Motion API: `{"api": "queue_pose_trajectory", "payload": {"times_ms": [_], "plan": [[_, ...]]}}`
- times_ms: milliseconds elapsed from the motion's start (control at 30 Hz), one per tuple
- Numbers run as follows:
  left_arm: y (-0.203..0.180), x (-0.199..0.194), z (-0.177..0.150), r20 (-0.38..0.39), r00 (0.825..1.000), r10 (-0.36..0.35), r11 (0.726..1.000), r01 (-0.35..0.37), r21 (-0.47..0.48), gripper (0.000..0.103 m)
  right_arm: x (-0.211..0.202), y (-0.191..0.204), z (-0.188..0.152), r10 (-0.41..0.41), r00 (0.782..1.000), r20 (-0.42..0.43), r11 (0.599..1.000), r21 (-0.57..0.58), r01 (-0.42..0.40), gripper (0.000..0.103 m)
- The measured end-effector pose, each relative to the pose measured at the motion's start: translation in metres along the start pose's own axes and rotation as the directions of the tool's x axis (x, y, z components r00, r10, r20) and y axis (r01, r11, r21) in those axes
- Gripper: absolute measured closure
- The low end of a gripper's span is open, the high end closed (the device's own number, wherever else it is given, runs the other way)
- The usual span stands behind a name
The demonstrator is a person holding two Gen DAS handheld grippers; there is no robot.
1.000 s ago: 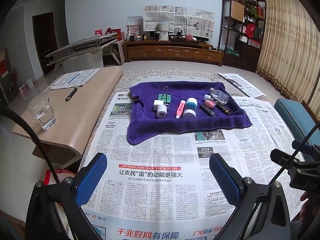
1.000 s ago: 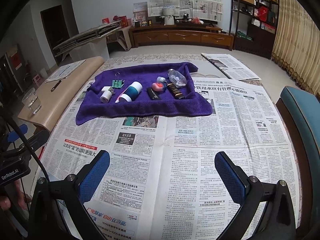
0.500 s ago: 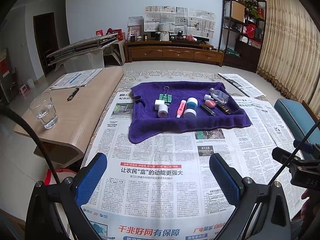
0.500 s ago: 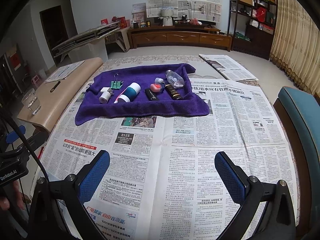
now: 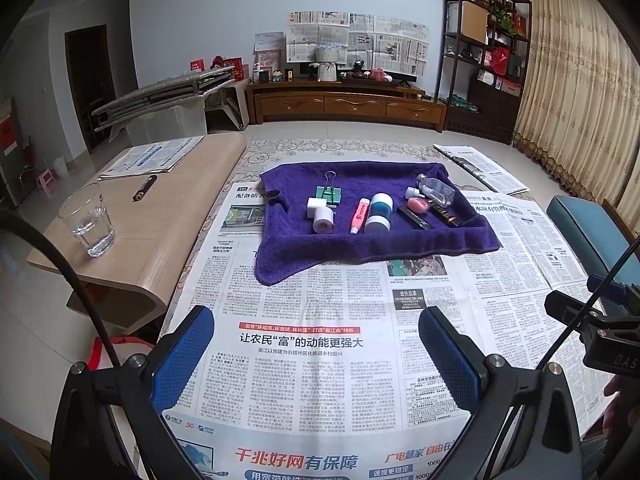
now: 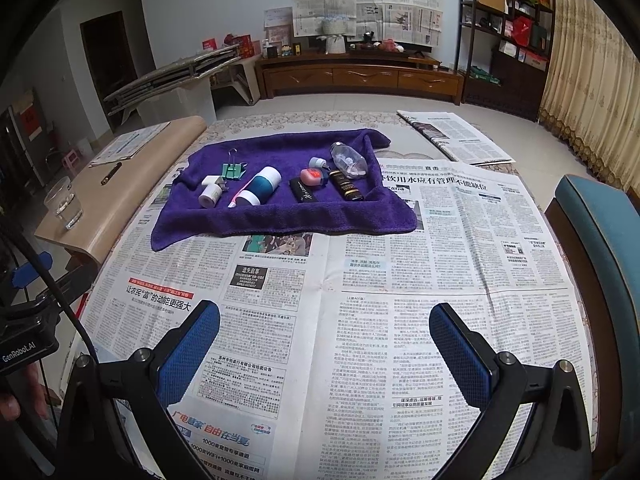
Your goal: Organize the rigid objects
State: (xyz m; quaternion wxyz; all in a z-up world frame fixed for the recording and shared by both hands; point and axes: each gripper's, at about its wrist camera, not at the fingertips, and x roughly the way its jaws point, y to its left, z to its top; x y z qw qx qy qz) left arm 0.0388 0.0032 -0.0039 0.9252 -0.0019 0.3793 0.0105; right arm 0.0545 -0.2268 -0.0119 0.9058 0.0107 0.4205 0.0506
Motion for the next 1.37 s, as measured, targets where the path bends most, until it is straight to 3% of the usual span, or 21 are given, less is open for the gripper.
{"api": "queue_pose_trajectory", "payload": {"times_ms": [1367], "plan": [[-0.0027, 0.0, 0.0008, 0.001, 1.0, -0.003, 1.0, 0.003, 0.004, 0.0, -0.0011, -0.0073, -0.0021, -0.01, 1.0, 0.0, 1.0, 0.012, 0.01, 0.0]]}}
